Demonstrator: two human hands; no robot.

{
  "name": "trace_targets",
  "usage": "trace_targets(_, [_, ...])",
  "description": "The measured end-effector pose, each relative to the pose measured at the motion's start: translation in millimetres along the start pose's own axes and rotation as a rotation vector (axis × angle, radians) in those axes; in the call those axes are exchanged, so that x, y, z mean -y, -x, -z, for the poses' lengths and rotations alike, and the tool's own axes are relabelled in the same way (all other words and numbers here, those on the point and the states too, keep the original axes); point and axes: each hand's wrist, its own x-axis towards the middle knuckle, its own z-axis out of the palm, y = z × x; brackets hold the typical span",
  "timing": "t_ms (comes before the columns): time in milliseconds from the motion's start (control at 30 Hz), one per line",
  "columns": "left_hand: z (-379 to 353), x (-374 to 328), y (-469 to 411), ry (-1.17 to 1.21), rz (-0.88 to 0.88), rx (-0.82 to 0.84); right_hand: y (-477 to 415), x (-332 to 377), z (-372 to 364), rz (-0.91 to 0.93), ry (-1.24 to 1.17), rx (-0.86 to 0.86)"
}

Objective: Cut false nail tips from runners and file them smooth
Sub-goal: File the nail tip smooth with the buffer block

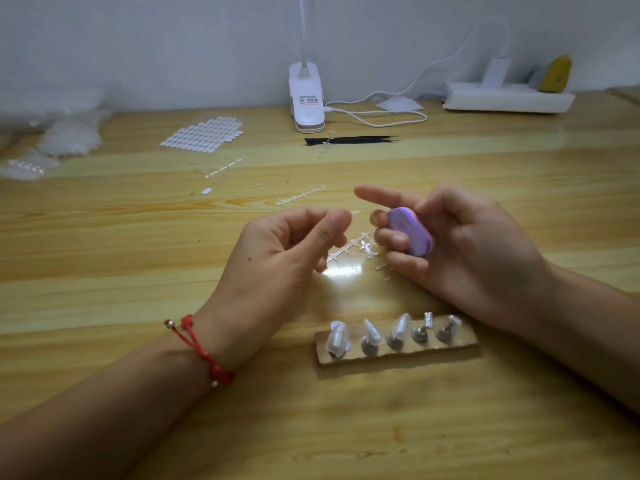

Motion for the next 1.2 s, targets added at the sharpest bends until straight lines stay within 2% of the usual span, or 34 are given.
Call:
trace_targets(67, [0, 0, 0, -0.009, -0.005, 0.027, -1, 0, 2, 0.022, -0.033, -0.020])
trace_targets(267, [0, 0, 0, 0.018, -0.004, 0.016, -2, -1, 7, 0.112, 0.080, -0.048])
trace_targets(533, [1, 0, 1, -0.032, -0.033, 0.077, 2, -9, -2, 0.138, 0.235, -0.106])
trace_targets(700, [0, -1, 3, -0.044, -0.006, 0.149, 0, -8, -1, 0.158, 0.222, -0.135])
trace_targets(833, [1, -1, 1, -0.001, 0.008, 0.105, 0, -8, -1, 0.135, 0.234, -0.121])
trace_targets(967, [0, 0, 2, -0.030, 0.001, 0.159, 1, -8, 0, 0.137, 0.232, -0.130])
trace_targets(1067, [1, -1, 2, -0.016, -0.012, 0.109, 1, -9, 0, 0.120, 0.254, -0.125])
trace_targets(1200, [-3, -2, 7, -0.063, -0.035, 0.220, -1, -9, 1, 0.147, 0.200, -0.156])
